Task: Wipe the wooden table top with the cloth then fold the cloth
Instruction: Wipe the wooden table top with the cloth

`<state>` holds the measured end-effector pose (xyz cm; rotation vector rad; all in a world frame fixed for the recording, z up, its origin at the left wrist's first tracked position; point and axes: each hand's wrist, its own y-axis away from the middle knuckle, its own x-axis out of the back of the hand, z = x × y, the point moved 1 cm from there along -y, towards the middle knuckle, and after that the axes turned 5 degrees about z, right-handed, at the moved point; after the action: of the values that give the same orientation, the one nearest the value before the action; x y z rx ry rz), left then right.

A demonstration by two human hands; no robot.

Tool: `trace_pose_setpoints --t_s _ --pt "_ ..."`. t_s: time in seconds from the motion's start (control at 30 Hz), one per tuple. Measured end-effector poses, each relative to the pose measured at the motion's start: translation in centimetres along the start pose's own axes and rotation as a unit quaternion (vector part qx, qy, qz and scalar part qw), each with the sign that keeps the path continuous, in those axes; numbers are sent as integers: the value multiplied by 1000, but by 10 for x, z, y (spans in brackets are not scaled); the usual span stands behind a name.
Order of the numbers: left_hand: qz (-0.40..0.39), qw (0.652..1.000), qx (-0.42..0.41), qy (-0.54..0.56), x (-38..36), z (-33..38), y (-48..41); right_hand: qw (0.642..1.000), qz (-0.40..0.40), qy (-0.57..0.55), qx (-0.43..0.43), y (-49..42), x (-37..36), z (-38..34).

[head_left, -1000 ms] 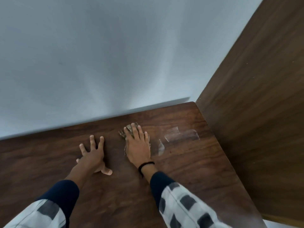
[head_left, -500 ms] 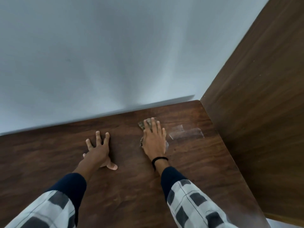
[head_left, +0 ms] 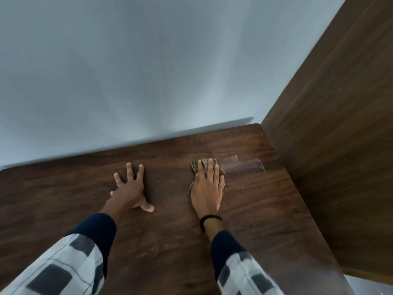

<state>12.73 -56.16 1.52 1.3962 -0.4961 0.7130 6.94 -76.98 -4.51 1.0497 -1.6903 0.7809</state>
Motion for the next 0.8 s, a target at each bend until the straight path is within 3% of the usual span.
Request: trace_pose_setpoints --t_s 0.1,0.2,0.27,0.4,0.53,0.63,0.7,0.8 --pt "1 1000 6 0 0 1 -1 998 -15 -5 68 45 -10 -9" --pt "1 1000 2 -9 0 1 0 986 -32 -6 166 29 -10 -12" --pt "0 1000 -2 -12 0 1 1 988 -50 19 145 -1 -1 0" --pt "3 1000 1 -22 1 1 3 1000 -16 7 10 6 10 31" --pt "-2 1000 8 -29 3 4 3 994 -43 14 95 77 1 19" --pt "-2 999 14 -37 4 5 6 983 -52 -10 177 60 1 10" --pt "0 999 8 -42 4 6 10 985 -64 14 157 35 10 23" --pt "6 999 4 -49 5 7 15 998 -38 30 35 39 21 61"
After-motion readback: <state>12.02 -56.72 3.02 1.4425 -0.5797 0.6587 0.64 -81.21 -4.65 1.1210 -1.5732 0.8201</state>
